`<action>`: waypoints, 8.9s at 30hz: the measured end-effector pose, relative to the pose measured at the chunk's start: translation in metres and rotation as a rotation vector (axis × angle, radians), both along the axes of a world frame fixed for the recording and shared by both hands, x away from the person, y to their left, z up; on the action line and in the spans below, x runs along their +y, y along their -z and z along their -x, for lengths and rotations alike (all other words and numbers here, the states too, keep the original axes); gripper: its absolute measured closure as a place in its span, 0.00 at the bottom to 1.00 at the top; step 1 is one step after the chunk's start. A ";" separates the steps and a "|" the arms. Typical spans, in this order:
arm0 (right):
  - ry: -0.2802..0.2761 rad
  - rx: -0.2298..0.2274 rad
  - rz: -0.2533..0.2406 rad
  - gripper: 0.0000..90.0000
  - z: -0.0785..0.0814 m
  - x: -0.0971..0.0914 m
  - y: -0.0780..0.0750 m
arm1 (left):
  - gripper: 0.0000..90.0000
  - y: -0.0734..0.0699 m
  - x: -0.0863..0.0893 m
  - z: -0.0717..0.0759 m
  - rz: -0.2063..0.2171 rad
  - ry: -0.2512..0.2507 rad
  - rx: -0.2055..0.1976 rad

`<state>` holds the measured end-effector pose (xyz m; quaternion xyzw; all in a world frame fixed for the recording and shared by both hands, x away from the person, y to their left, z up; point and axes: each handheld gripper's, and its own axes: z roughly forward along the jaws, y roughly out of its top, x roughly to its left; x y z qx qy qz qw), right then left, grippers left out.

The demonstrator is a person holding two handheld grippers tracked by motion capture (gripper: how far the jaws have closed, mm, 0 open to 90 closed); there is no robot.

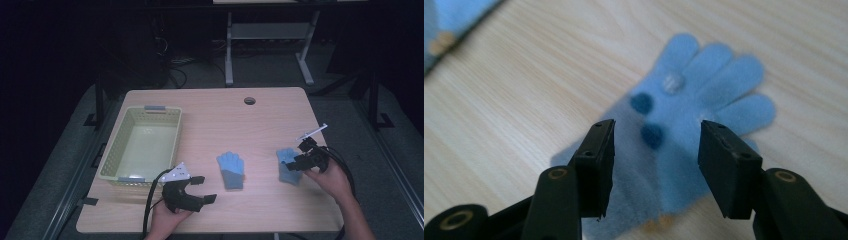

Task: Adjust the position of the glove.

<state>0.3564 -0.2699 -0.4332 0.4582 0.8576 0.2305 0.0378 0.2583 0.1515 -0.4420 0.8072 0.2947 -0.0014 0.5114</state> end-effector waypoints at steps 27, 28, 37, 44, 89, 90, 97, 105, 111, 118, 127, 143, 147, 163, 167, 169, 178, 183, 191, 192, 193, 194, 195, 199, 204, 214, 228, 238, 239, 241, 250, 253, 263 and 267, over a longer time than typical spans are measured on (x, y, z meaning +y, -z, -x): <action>0.014 0.037 0.095 0.90 0.000 0.013 0.008 | 0.22 0.000 -0.004 0.001 -0.002 0.011 0.007; 0.015 0.038 0.086 0.90 0.000 0.013 0.007 | 0.22 0.000 -0.003 0.001 -0.002 0.011 0.008; -0.006 -0.016 0.043 0.90 0.010 0.018 -0.009 | 0.22 0.000 -0.002 0.000 0.018 0.004 0.024; -0.071 -0.067 0.007 0.90 0.016 0.040 -0.030 | 0.22 0.000 -0.001 0.000 0.028 0.001 0.026; -0.366 -0.069 -0.030 0.89 0.010 0.168 -0.034 | 0.22 -0.003 0.004 0.000 0.038 -0.022 0.007; -0.367 -0.062 -0.035 0.89 0.011 0.171 -0.034 | 0.22 -0.003 0.004 0.000 0.037 -0.023 0.006; -0.364 -0.042 -0.021 0.88 0.009 0.176 -0.028 | 0.22 -0.003 0.005 0.000 0.044 -0.026 0.011; -0.342 -0.039 0.018 0.83 0.006 0.179 -0.014 | 0.22 -0.002 0.005 -0.001 0.046 -0.028 0.014; -0.354 -0.051 0.045 0.80 0.006 0.184 -0.011 | 0.22 -0.001 0.004 -0.001 0.041 -0.023 0.013; -0.313 -0.069 0.019 0.66 0.004 0.180 -0.015 | 0.22 -0.002 0.004 -0.001 0.040 -0.025 0.010; -0.267 -0.090 -0.044 0.83 0.004 0.182 -0.016 | 0.23 -0.002 0.003 0.000 0.027 -0.013 0.008; -0.252 -0.071 -0.067 0.64 0.009 0.180 -0.004 | 0.25 0.004 -0.005 0.000 -0.016 -0.016 0.029; -0.223 -0.065 -0.114 0.57 0.011 0.171 -0.006 | 0.26 0.005 -0.006 0.000 -0.008 -0.023 0.053; -0.036 -0.036 -0.261 0.45 0.023 0.119 -0.007 | 0.19 0.006 -0.022 -0.019 0.054 -0.127 0.183; -0.024 -0.006 -0.282 0.44 0.025 0.117 0.002 | 0.20 0.010 -0.028 -0.030 0.085 -0.146 0.269; -0.024 -0.002 -0.286 0.44 0.025 0.117 0.005 | 0.21 0.010 -0.030 -0.032 0.084 -0.156 0.283; 0.014 0.026 -0.351 0.43 0.025 0.121 0.011 | 0.28 0.015 -0.038 -0.053 0.105 -0.251 0.447; 0.030 0.037 -0.365 0.45 0.028 0.123 0.013 | 0.38 0.022 -0.041 -0.058 0.095 -0.243 0.515; 0.045 0.067 -0.387 0.49 0.030 0.121 0.021 | 0.47 0.026 -0.046 -0.060 0.078 -0.245 0.534; 0.045 0.073 -0.383 0.50 0.030 0.122 0.023 | 0.48 0.027 -0.048 -0.060 0.067 -0.246 0.533; 0.045 0.073 -0.383 0.50 0.030 0.122 0.023 | 0.49 0.027 -0.048 -0.060 0.067 -0.246 0.533; 0.048 0.085 -0.390 0.52 0.030 0.123 0.024 | 0.50 0.028 -0.050 -0.061 0.051 -0.243 0.536; 0.048 0.085 -0.390 0.52 0.030 0.123 0.024 | 0.51 0.028 -0.050 -0.061 0.051 -0.243 0.536; 0.046 0.093 -0.392 0.53 0.030 0.126 0.027 | 0.56 0.032 -0.051 -0.064 0.047 -0.247 0.540; 0.051 0.101 -0.435 0.58 0.032 0.126 0.033 | 0.60 0.033 -0.050 -0.067 0.045 -0.236 0.547; 0.063 0.115 -0.471 0.69 0.034 0.127 0.037 | 0.70 0.038 -0.055 -0.069 0.061 -0.218 0.568; 0.060 0.108 -0.506 0.77 0.040 0.128 0.039 | 0.77 0.045 -0.051 -0.072 0.129 -0.193 0.612; 0.064 0.102 -0.533 0.79 0.041 0.126 0.036 | 0.77 0.042 -0.050 -0.073 0.157 -0.173 0.602; 0.059 0.102 -0.530 0.79 0.041 0.126 0.036 | 0.77 0.041 -0.050 -0.073 0.156 -0.168 0.600; 0.057 0.097 -0.536 0.79 0.042 0.125 0.034 | 0.77 0.040 -0.050 -0.074 0.174 -0.159 0.604; 0.060 0.070 -0.560 0.79 0.048 0.116 0.020 | 0.77 0.027 -0.056 -0.072 0.179 -0.129 0.571; 0.056 0.062 -0.566 0.79 0.048 0.115 0.019 | 0.77 0.025 -0.057 -0.071 0.179 -0.122 0.571; 0.050 0.055 -0.548 0.79 0.054 0.114 0.010 | 0.77 0.021 -0.057 -0.070 0.184 -0.092 0.573; 0.048 0.051 -0.551 0.79 0.054 0.114 0.010 | 0.77 0.020 -0.058 -0.070 0.185 -0.089 0.573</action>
